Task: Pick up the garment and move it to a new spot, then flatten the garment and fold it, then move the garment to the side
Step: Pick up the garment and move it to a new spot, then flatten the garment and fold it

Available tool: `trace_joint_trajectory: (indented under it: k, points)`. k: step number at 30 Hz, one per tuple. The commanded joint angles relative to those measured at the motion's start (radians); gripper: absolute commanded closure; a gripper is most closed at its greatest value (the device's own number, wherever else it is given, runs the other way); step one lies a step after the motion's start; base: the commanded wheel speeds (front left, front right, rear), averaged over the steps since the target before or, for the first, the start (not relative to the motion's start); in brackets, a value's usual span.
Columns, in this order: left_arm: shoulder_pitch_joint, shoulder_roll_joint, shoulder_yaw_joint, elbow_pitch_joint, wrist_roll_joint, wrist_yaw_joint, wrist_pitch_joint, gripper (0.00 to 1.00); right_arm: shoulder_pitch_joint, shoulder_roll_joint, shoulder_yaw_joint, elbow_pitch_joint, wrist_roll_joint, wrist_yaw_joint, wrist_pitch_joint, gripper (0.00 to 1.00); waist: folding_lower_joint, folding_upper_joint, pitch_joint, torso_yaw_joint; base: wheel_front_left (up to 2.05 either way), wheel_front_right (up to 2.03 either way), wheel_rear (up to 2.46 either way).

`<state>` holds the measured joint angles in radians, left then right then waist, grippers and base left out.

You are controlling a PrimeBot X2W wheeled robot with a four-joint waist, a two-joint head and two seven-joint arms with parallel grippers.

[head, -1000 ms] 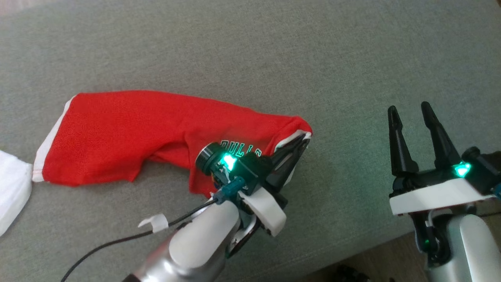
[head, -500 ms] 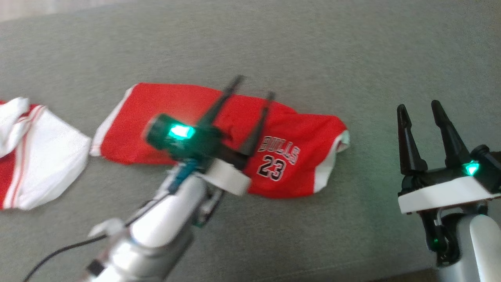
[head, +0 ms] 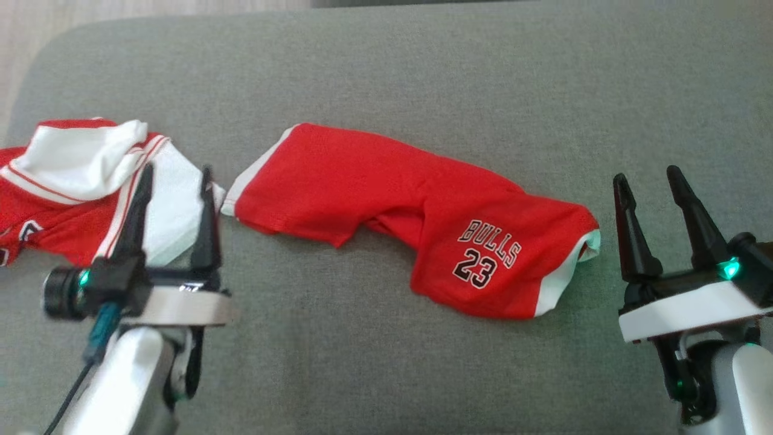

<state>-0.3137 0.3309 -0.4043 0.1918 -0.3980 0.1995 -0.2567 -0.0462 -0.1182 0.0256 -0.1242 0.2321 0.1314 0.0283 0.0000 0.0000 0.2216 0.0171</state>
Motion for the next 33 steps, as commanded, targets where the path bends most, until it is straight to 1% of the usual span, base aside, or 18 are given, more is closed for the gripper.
trace_joint_trajectory:
  k: [1, 3, 6, 9, 13, 17, 27, 30, 33]
  points:
    - [-0.001, 0.035, 0.068, -0.035, -0.008, 0.003, -0.005, 0.00, 0.010, -0.019, 0.020, -0.039, -0.009, -0.001, 0.006, 0.00, 0.0000, 0.0000, -0.018, 0.011, 0.00, 0.00, 0.00]
    - [0.038, 0.043, 0.099, -0.035, -0.016, -0.004, -0.005, 0.00, 0.019, -0.018, 0.023, -0.039, -0.010, -0.001, 0.010, 0.00, 0.0000, 0.0000, -0.032, 0.014, 0.00, 0.00, 0.00]
    - [0.095, 0.048, 0.121, -0.032, -0.028, -0.019, -0.005, 0.00, 0.040, -0.012, 0.031, -0.040, -0.014, -0.001, 0.018, 0.00, 0.0000, 0.0000, -0.056, 0.011, 0.00, 0.00, 0.00]
    - [0.131, 0.048, 0.107, -0.034, -0.024, -0.028, -0.005, 0.00, 0.062, -0.006, 0.033, -0.041, -0.017, -0.001, 0.026, 0.00, 0.0000, 0.0000, -0.075, 0.007, 0.00, 0.00, 0.00]
    - [0.162, 0.046, 0.088, -0.037, -0.011, -0.015, 0.002, 0.00, 0.086, 0.002, 0.035, -0.044, -0.018, -0.001, 0.034, 0.00, 0.0000, 0.0000, -0.090, -0.002, 0.00, 0.00, 0.00]
    - [0.175, 0.046, 0.081, -0.032, -0.010, -0.011, 0.008, 0.00, 0.101, 0.007, 0.033, -0.046, -0.019, -0.001, 0.039, 0.00, 0.0000, 0.0000, -0.097, -0.007, 0.00, 0.00, 0.00]
    - [0.178, 0.039, 0.073, -0.015, -0.019, -0.017, 0.004, 0.00, 0.113, 0.011, 0.037, -0.052, -0.021, -0.001, 0.049, 0.00, 0.0000, 0.0000, -0.100, -0.007, 0.00, 0.00, 0.00]
    - [0.174, 0.036, 0.073, -0.015, -0.022, -0.018, 0.003, 0.00, 0.111, 0.005, 0.045, -0.051, -0.022, -0.001, 0.058, 0.00, 0.0000, 0.0000, -0.097, -0.005, 0.00, 0.00, 0.00]
    - [0.168, 0.034, 0.073, -0.018, -0.023, -0.018, 0.002, 0.00, 0.107, -0.024, 0.092, -0.036, -0.014, -0.001, 0.101, 0.00, 0.0000, 0.0000, -0.089, -0.001, 0.00, 0.00, 0.00]
